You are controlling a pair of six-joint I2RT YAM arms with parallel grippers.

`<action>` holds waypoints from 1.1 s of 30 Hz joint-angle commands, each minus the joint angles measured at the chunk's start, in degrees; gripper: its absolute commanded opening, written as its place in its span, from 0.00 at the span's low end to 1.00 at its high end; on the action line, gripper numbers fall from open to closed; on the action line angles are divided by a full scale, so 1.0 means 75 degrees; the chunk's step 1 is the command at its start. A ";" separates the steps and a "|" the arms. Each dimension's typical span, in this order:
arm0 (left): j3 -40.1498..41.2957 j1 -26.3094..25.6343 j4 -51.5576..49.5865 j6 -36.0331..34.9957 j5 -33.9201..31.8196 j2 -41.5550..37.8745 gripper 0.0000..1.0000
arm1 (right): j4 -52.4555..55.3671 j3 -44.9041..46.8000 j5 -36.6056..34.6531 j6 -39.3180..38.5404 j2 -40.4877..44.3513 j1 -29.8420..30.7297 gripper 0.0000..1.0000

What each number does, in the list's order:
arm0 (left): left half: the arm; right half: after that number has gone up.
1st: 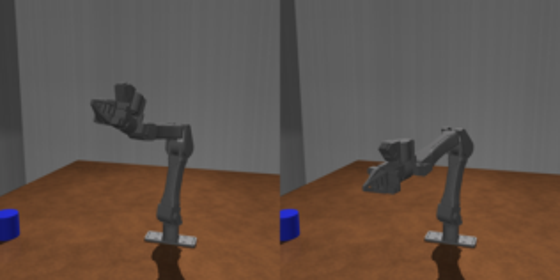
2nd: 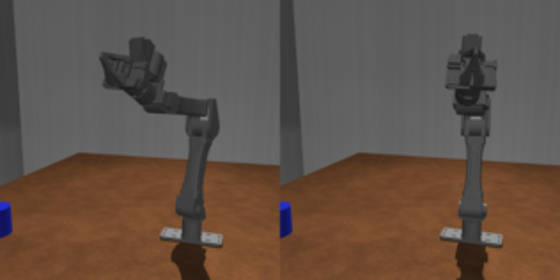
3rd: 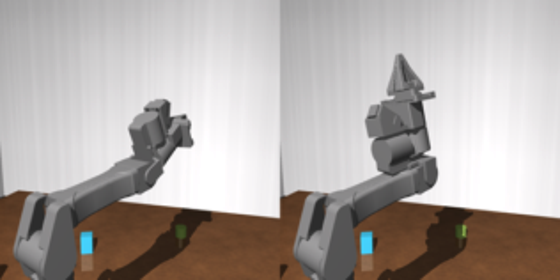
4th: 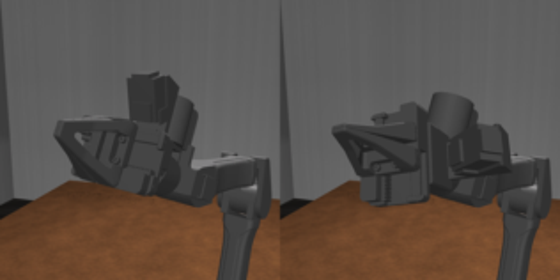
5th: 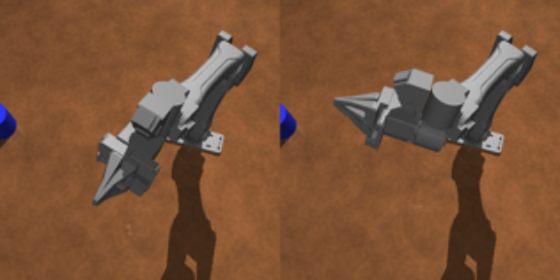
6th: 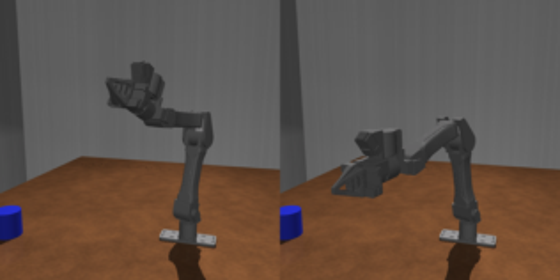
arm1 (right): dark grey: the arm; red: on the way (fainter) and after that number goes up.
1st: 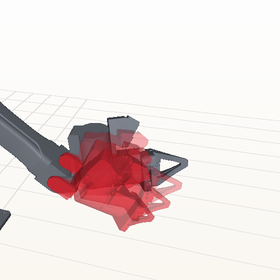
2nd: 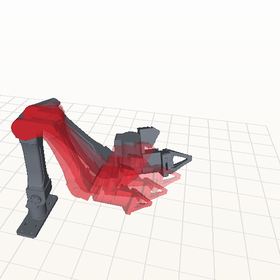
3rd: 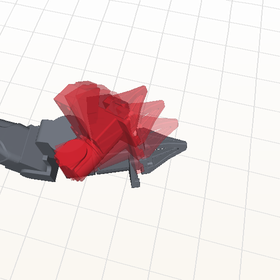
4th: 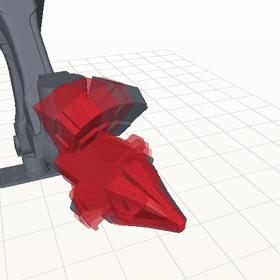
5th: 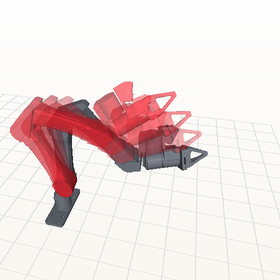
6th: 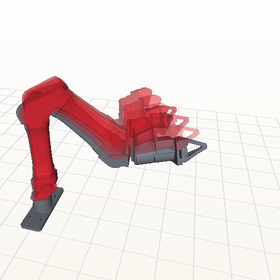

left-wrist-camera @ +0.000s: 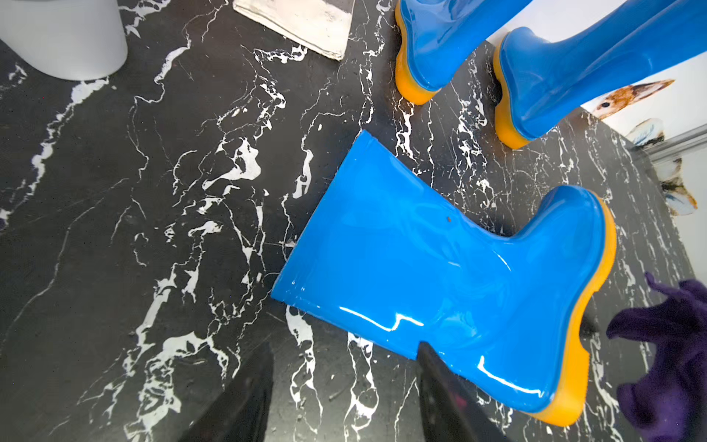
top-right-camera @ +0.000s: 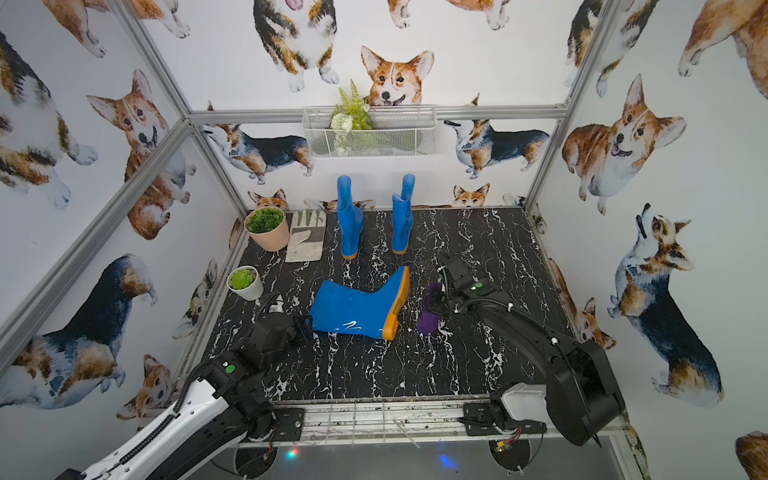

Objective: Wipe the rubber boots with a cloth
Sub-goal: Adjust the rubber boot at the center of the board.

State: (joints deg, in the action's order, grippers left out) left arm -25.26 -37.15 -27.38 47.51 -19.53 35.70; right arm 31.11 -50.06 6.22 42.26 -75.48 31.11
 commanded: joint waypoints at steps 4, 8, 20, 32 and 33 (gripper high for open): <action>-0.0752 0.0020 0.2507 -0.1259 0.2995 0.3140 0.61 | -0.0342 0.0030 -0.0138 0.0228 -0.0202 0.0124 0.00; -0.1599 -0.0082 0.3670 -0.1420 0.4073 0.5471 0.59 | -0.0143 0.0051 -0.0324 0.0115 -0.0070 0.0109 0.00; -0.4766 -0.2296 0.4518 -0.0696 0.4503 0.9520 0.52 | 0.0662 0.0590 0.0174 -0.0570 0.1189 -0.1904 0.00; -0.3368 -0.0845 0.2744 -0.0750 0.3471 0.7328 0.59 | 0.1125 -0.0374 0.0098 -0.1249 0.0700 -0.2437 0.00; -0.3225 -0.0581 0.2686 -0.0789 0.3609 0.7178 0.59 | 0.1170 -0.0490 -0.0030 -0.1273 0.0778 -0.2435 0.00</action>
State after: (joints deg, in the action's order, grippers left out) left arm -52.71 -46.13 -1.08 41.80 8.78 93.17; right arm 38.17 -50.81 8.34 34.46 -69.97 12.97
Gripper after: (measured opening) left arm 0.586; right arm 0.105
